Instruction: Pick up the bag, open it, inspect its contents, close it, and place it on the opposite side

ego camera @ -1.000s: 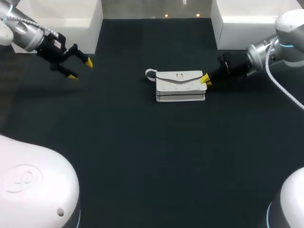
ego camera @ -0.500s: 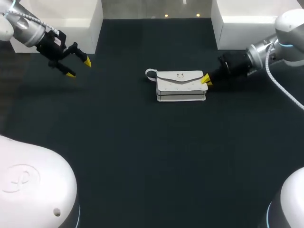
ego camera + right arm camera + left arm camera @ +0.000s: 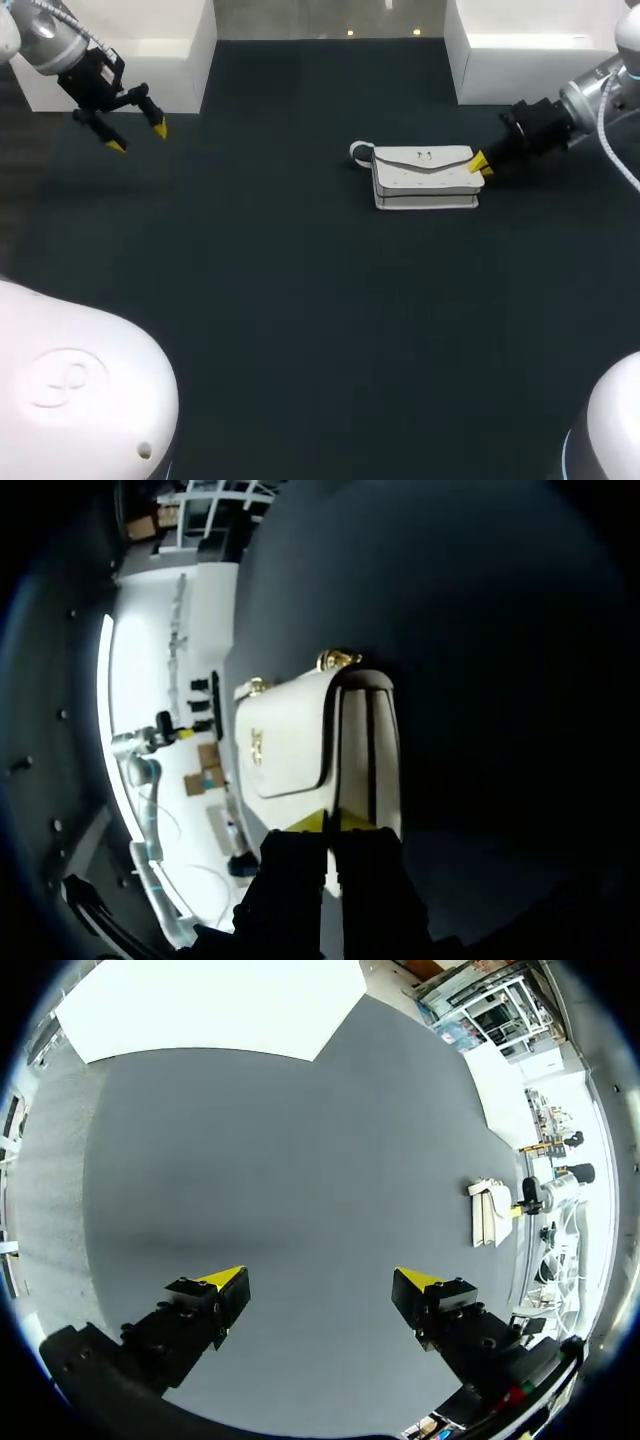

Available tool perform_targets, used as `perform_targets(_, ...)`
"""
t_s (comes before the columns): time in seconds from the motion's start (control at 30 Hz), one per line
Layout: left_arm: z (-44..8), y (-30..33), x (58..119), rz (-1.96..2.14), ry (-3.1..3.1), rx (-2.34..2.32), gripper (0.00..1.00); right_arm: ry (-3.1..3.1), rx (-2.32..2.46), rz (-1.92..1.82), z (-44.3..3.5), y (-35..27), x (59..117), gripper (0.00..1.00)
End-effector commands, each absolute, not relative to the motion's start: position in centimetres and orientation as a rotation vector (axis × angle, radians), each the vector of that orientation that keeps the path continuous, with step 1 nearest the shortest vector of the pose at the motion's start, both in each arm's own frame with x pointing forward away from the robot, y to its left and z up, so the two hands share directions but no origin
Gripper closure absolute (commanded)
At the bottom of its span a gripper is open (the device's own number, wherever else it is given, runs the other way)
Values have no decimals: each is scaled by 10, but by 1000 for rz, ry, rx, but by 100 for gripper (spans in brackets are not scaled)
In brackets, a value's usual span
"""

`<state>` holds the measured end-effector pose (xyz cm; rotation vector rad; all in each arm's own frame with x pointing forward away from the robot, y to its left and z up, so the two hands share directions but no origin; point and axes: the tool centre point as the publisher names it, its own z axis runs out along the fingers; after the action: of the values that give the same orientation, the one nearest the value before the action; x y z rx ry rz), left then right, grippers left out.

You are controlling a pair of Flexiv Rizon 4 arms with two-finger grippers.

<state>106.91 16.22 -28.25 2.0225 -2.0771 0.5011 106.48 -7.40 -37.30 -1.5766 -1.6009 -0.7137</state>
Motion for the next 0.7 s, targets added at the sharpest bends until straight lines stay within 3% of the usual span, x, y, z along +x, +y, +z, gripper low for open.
perform_targets(0.03,-278,160,1063,393,-2157,2066,0,-1612,-1531,-673,-370,-95,1076,100)
perform_targets(0.7,-278,183,1061,282,-2236,2196,0,-1674,-1605,-682,-360,-203,1103,100)
